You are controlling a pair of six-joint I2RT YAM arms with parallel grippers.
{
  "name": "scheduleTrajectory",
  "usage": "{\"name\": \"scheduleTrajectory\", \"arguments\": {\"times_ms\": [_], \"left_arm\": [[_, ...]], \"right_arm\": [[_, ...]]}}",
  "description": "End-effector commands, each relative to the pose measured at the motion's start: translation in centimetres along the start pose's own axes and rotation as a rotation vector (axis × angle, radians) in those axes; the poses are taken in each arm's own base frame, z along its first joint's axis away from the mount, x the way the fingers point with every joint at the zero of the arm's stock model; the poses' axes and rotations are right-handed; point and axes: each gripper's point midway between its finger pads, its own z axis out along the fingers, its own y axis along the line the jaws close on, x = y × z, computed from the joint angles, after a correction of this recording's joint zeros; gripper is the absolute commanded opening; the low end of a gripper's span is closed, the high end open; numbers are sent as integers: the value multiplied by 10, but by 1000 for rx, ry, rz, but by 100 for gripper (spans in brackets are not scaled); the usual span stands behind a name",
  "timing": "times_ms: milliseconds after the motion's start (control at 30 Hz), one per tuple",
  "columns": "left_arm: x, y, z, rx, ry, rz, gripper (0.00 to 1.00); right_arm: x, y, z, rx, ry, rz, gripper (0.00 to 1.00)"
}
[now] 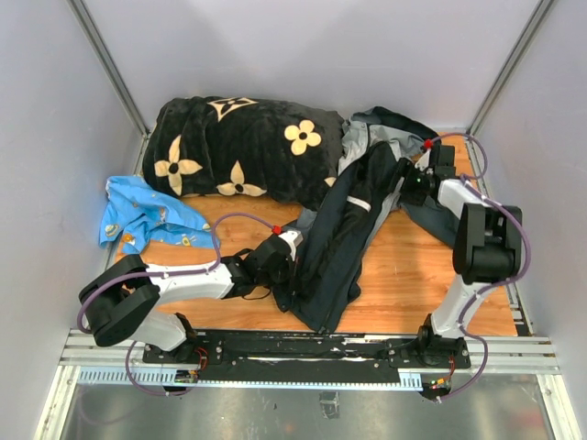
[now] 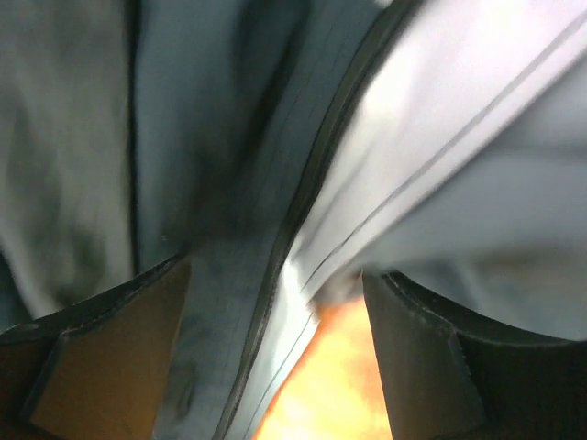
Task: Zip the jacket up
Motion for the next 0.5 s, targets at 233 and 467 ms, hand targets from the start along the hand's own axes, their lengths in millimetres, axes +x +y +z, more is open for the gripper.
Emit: {"name": "scheduleTrajectory", "arguments": {"times_ms": [233, 467], "left_arm": [[-13, -6, -1, 3, -55, 7, 0], [-13, -8, -2, 16, -60, 3, 0]], "right_arm": [[102, 50, -84, -178, 38, -60, 82], [164, 81, -104, -283, 27, -92, 81]]}}
